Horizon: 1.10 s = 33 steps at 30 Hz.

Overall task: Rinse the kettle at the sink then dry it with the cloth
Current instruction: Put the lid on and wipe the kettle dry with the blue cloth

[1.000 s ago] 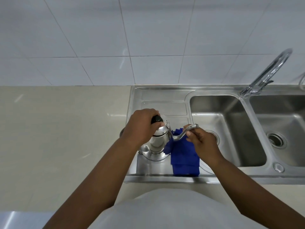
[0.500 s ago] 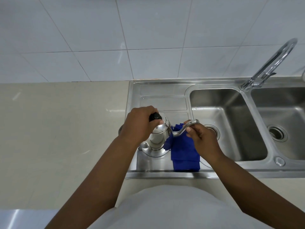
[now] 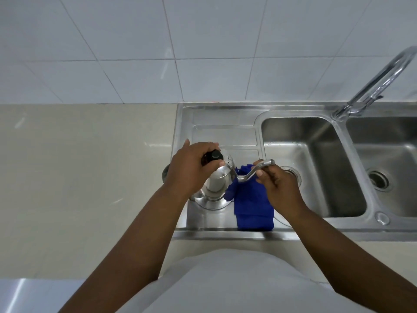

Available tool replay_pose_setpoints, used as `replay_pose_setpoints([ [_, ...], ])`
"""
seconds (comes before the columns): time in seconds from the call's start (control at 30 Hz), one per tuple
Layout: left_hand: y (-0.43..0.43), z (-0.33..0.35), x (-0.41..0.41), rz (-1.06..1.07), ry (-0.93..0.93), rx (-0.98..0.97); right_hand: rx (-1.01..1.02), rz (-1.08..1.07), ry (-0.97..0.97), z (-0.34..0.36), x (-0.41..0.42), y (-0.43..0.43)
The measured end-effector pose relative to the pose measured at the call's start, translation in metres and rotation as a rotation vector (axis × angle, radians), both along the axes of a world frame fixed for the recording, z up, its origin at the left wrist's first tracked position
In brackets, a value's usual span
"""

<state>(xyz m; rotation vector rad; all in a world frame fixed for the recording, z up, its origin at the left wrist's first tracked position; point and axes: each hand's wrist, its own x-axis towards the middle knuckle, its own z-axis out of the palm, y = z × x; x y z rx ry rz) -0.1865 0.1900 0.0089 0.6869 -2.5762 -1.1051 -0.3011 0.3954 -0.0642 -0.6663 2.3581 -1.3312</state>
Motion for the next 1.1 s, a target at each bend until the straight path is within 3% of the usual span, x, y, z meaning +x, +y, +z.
replay_pose_setpoints([
  [0.33,-0.011,-0.01,-0.005,-0.129,0.055,0.208,-0.002,0.04,-0.064,0.007,-0.033,-0.042],
  [0.6,-0.017,-0.017,-0.006,-0.126,0.081,0.15,-0.006,0.09,-0.129,0.013,-0.046,-0.073],
  [0.8,-0.012,-0.025,-0.004,-0.102,0.163,0.184,0.238,-0.011,0.095,-0.018,-0.022,-0.051],
  [0.9,-0.011,-0.024,-0.005,-0.091,0.188,0.189,0.599,0.046,0.312,-0.06,0.008,-0.026],
  [0.97,-0.01,-0.024,-0.006,-0.077,0.179,0.175,0.763,0.093,0.325,-0.084,0.031,-0.011],
  [1.1,-0.007,-0.024,-0.006,-0.065,0.173,0.143,0.73,0.175,0.365,-0.107,0.04,-0.002],
])
